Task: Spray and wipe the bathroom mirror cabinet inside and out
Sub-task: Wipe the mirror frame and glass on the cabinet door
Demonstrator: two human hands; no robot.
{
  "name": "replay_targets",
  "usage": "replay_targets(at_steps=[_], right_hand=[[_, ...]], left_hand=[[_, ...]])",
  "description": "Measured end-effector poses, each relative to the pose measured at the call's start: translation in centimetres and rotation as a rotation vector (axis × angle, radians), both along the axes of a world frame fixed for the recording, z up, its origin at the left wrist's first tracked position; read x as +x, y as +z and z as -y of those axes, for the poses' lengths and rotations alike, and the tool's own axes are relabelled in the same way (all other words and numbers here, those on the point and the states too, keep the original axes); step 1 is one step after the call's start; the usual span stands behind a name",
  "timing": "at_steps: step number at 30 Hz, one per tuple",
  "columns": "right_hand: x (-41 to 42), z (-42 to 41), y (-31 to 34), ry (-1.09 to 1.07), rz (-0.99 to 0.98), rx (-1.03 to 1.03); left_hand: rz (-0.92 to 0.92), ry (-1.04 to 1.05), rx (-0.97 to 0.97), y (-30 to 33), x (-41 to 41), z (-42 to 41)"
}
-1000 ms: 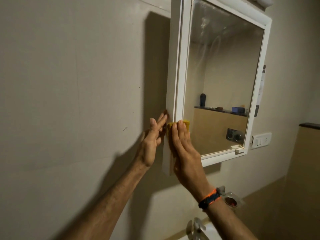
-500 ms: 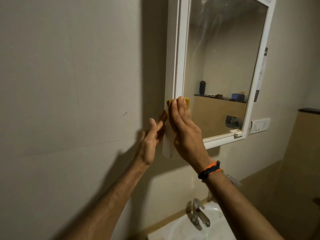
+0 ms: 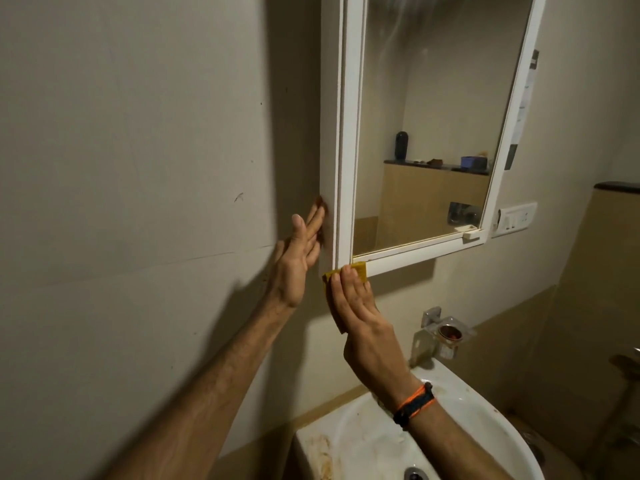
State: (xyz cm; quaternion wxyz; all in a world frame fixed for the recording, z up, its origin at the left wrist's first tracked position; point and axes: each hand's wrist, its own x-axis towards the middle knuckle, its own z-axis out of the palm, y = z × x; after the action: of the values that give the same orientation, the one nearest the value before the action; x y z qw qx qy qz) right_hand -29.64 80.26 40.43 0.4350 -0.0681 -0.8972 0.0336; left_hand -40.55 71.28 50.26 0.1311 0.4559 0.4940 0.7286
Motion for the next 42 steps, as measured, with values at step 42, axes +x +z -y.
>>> replay_targets(at_steps=[42], right_hand=[[-1.4,-0.3,3.8,-0.236,-0.716,-0.373]], left_hand=[[-0.11,0.332,-0.085,-0.6,2.5,0.1]])
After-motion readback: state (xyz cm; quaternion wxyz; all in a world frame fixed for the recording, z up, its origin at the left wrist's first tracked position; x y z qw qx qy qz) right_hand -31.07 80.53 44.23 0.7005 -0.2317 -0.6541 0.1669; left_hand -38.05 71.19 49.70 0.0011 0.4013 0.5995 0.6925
